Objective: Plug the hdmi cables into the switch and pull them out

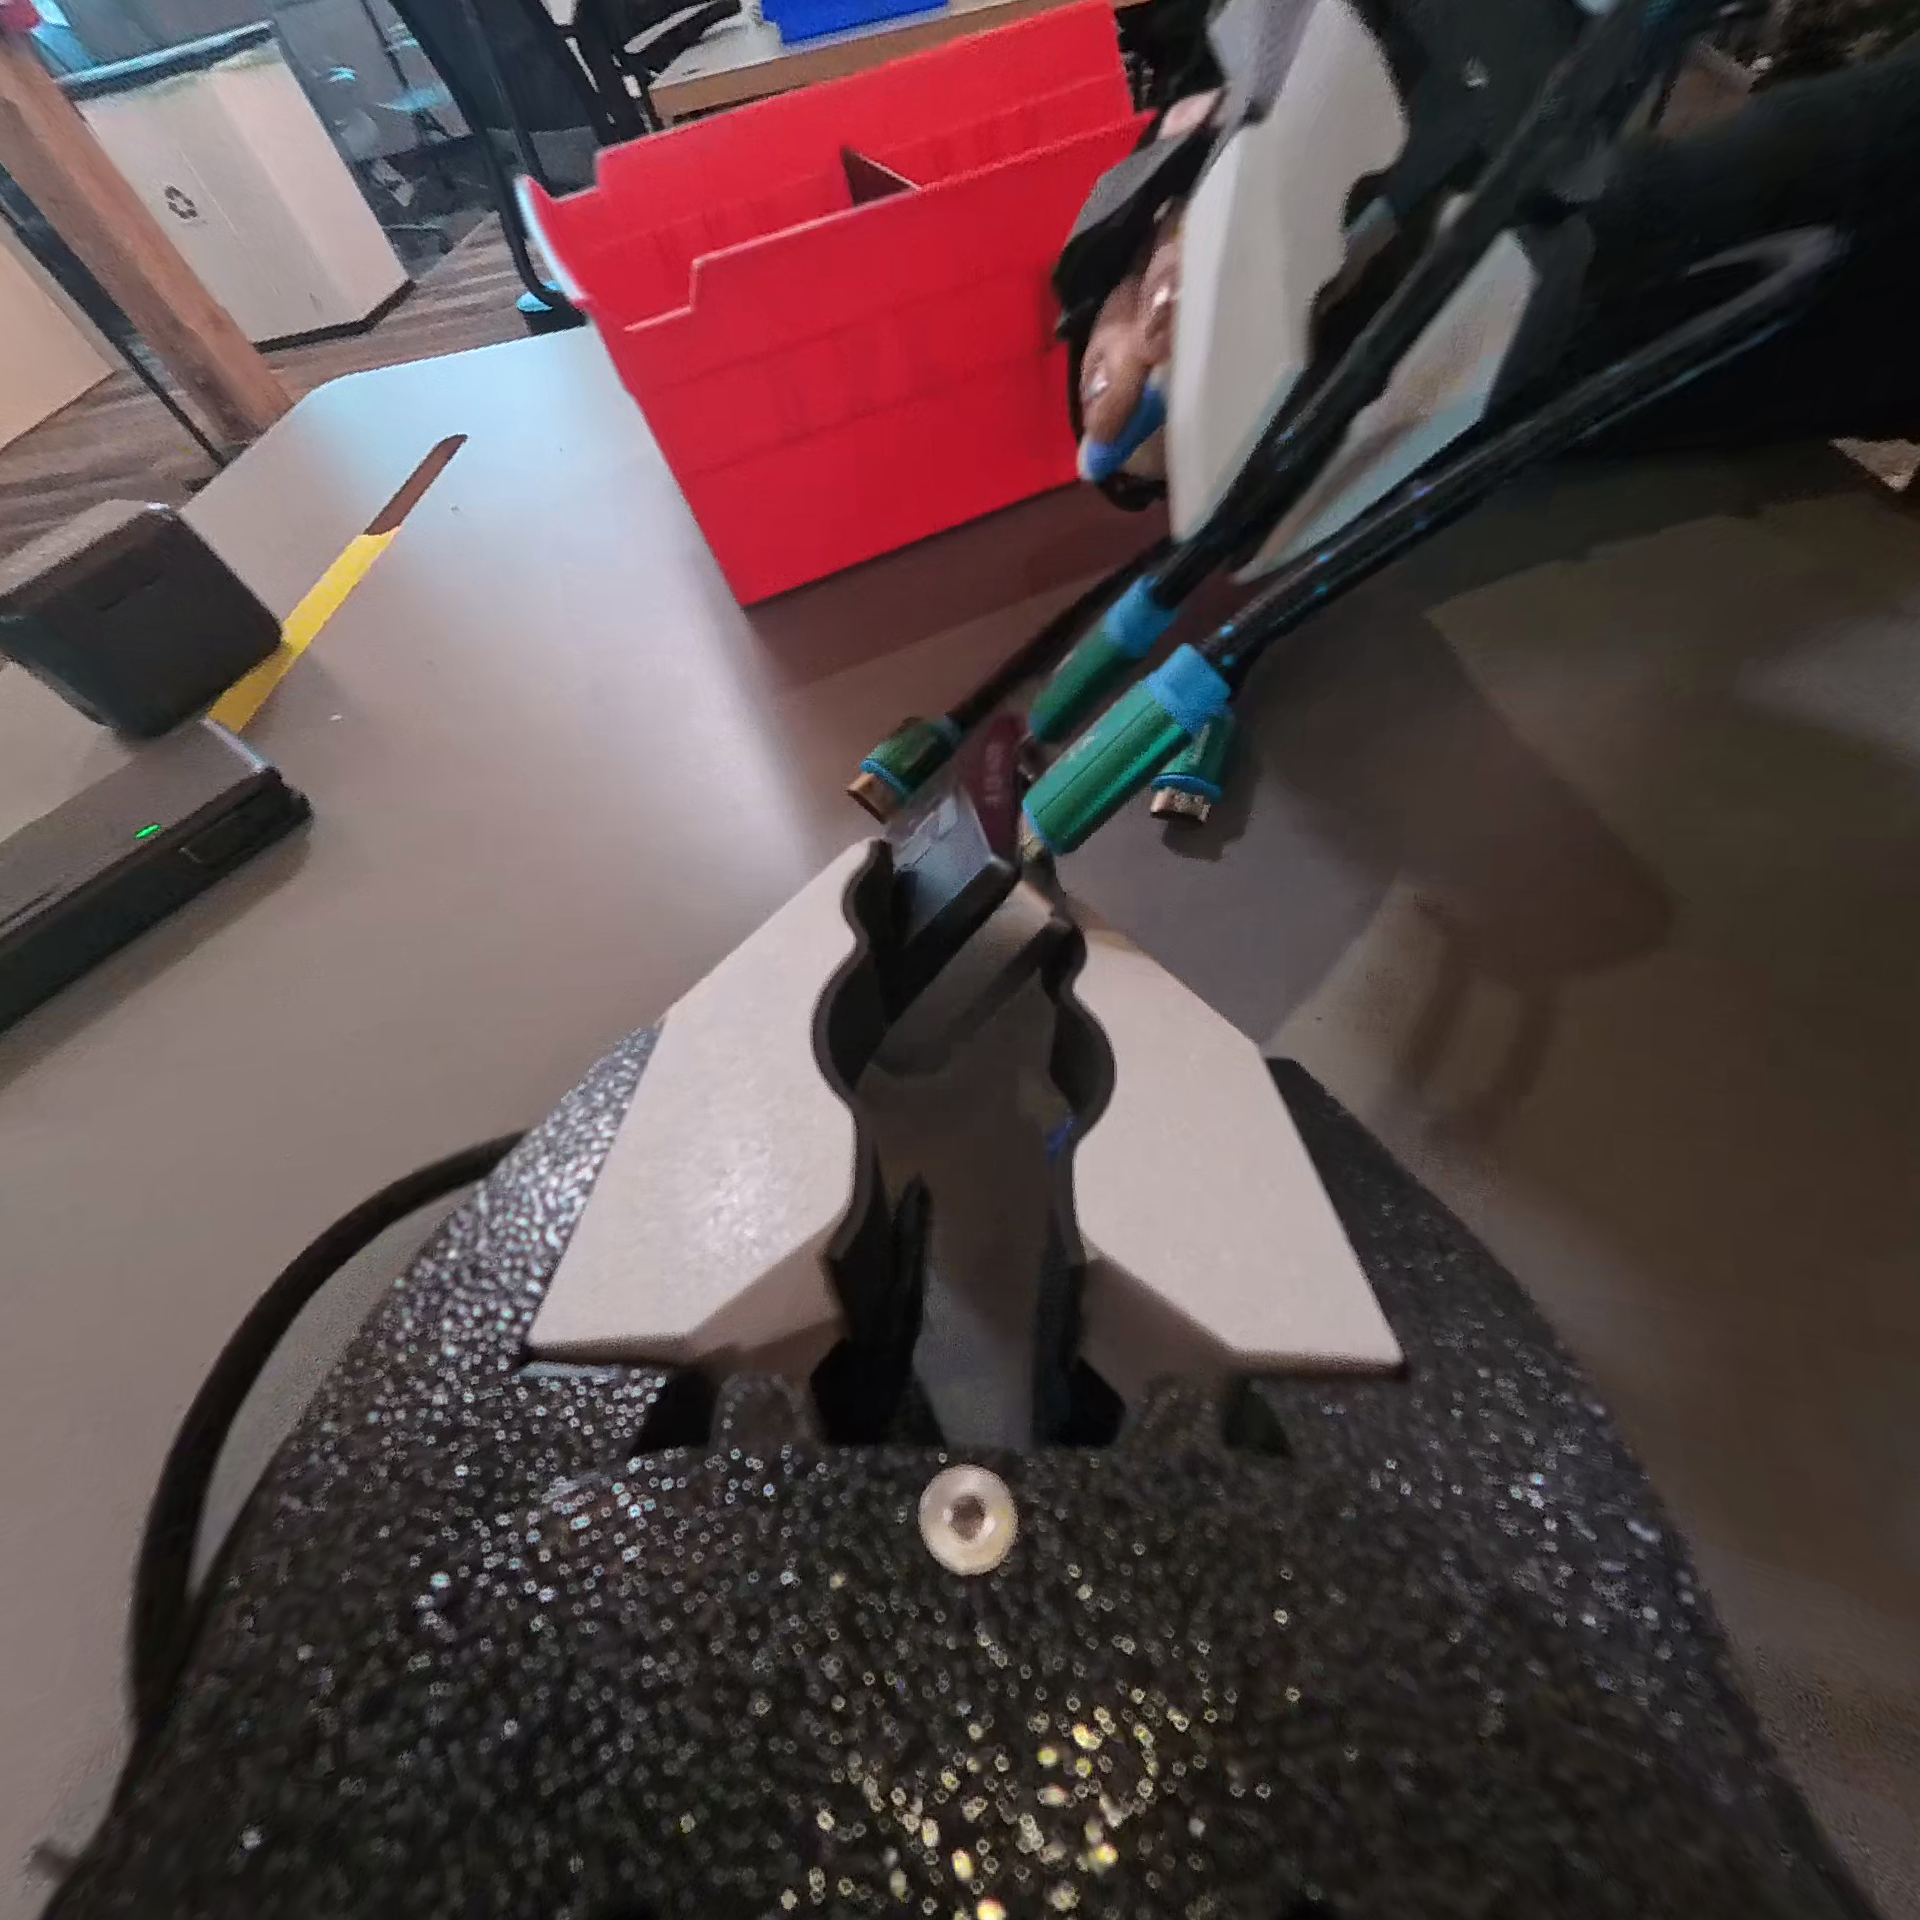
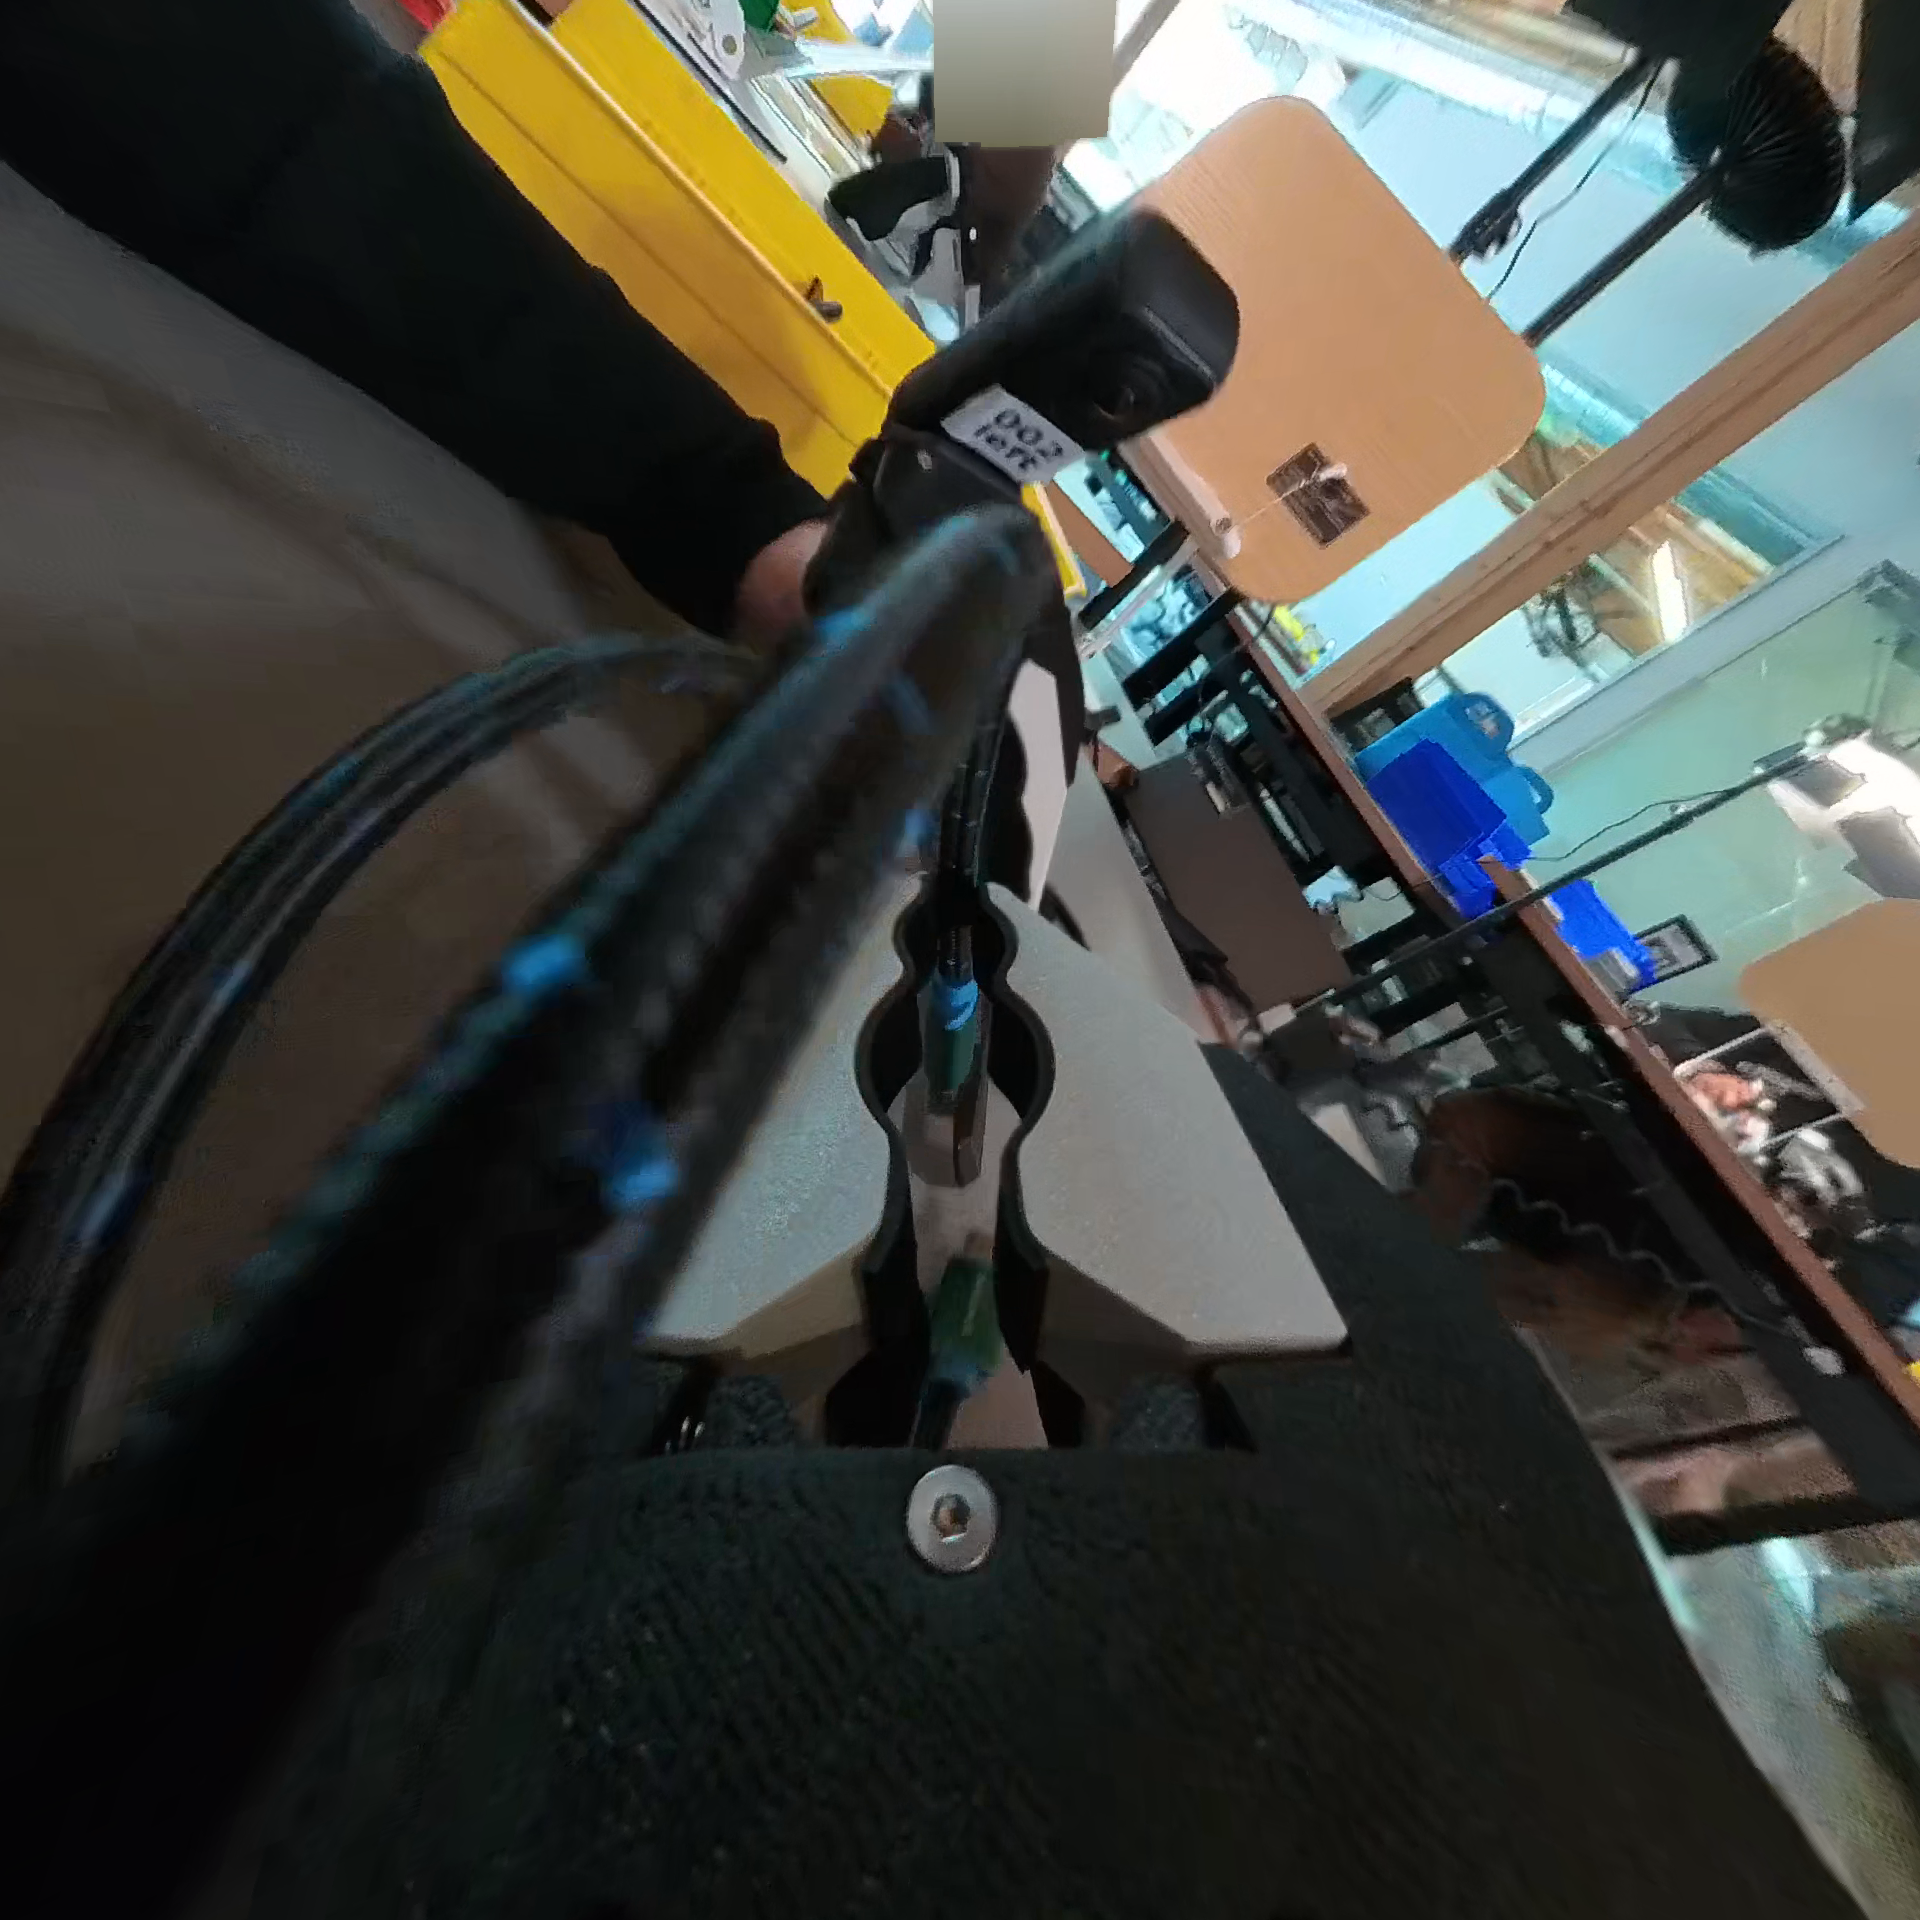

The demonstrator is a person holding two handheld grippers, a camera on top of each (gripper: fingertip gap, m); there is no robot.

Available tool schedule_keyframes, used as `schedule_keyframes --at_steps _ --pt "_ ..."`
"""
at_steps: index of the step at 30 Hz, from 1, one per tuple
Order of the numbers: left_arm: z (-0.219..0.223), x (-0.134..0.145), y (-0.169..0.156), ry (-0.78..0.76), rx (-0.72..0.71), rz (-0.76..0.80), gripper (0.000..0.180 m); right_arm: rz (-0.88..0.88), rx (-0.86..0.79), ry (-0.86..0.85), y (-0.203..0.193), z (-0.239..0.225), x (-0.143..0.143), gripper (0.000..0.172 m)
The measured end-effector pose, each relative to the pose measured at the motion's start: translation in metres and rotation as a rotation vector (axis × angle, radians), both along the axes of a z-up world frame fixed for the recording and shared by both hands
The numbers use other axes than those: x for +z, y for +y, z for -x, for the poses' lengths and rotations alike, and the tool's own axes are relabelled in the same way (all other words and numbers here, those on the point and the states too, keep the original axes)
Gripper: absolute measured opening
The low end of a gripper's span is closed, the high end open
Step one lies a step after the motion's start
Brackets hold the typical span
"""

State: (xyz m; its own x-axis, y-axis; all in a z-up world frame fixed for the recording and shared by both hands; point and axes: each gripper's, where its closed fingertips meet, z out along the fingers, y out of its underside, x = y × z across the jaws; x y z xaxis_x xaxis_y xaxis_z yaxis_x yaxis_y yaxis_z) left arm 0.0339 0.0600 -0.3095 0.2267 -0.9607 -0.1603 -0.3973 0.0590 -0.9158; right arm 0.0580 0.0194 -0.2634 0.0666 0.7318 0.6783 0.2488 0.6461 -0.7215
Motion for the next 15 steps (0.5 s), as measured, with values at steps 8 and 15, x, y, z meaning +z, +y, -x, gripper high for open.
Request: schedule_keyframes --at_steps 8,15 --pt "-0.0026 -0.0044 -0.0028 0.036 -0.012 -0.042 0.028 0.143 0.018 0.044 0.0071 -0.0045 -0.0094 0.001" --pt "-0.0003 -0.0089 -0.0028 0.072 0.012 -0.133 0.032 0.237 0.023 0.065 0.0115 -0.0047 -0.0150 0.004"
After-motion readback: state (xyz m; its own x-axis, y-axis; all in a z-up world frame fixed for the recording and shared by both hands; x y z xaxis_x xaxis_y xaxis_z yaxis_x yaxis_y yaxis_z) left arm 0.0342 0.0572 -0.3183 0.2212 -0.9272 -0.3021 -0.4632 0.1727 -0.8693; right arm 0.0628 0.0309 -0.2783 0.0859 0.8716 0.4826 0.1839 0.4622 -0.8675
